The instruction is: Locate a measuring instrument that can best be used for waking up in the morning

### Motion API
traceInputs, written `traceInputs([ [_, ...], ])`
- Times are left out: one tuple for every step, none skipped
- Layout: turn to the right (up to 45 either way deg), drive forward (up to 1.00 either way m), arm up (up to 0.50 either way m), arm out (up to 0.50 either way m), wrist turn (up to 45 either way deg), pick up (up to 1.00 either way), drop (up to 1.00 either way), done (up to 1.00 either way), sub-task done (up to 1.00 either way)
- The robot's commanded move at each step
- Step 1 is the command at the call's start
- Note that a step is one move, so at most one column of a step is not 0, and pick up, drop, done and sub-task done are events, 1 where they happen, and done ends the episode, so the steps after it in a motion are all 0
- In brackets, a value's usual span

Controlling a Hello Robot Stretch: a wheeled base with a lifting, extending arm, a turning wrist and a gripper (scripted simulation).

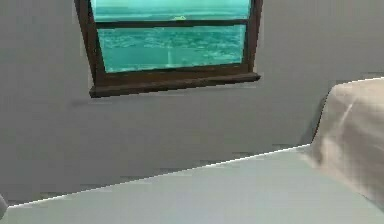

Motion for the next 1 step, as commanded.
traceInputs([
  [45.0,0.0,0.0,0.0,0.0,0.0,0.0,0.0,0.0],
])
